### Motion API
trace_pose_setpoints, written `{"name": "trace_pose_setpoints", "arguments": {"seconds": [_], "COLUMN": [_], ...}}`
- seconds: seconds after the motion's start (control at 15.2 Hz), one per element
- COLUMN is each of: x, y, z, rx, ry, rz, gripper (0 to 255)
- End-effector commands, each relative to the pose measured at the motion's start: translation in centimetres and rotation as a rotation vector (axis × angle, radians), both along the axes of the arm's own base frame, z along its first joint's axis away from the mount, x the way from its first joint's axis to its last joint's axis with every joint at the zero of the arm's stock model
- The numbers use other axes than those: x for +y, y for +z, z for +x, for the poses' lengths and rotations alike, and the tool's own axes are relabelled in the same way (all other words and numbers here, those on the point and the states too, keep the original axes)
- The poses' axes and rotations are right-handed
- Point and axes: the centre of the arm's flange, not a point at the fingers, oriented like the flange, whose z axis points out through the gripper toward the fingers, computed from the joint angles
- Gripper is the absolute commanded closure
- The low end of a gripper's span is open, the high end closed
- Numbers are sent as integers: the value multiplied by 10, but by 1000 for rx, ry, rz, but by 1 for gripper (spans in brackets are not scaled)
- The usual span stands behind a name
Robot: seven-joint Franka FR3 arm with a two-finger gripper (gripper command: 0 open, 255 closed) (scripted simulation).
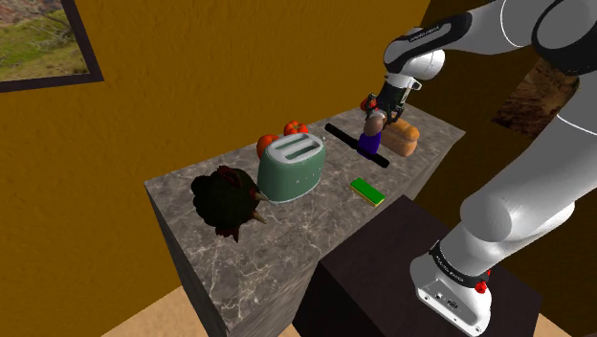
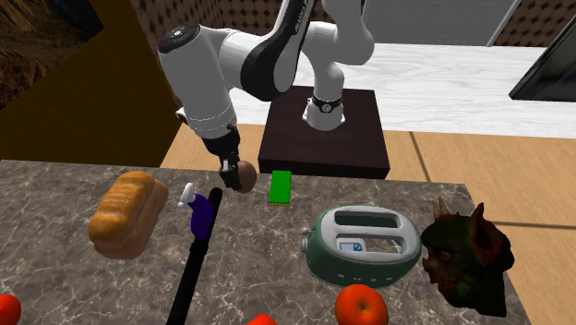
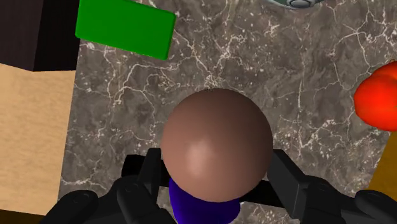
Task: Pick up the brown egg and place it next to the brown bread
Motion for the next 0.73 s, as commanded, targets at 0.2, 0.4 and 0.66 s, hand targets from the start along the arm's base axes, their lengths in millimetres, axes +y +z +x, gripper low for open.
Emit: {"name": "trace_pose_setpoints", "arguments": {"seconds": [0.2, 0.4, 0.66], "x": [-67, -106, -158], "y": [2, 2, 2], "z": [-10, -16, -24], "rx": [0, 0, 0], "ry": [1, 1, 1], "rz": [0, 0, 0], "gripper": [255, 255, 255]}}
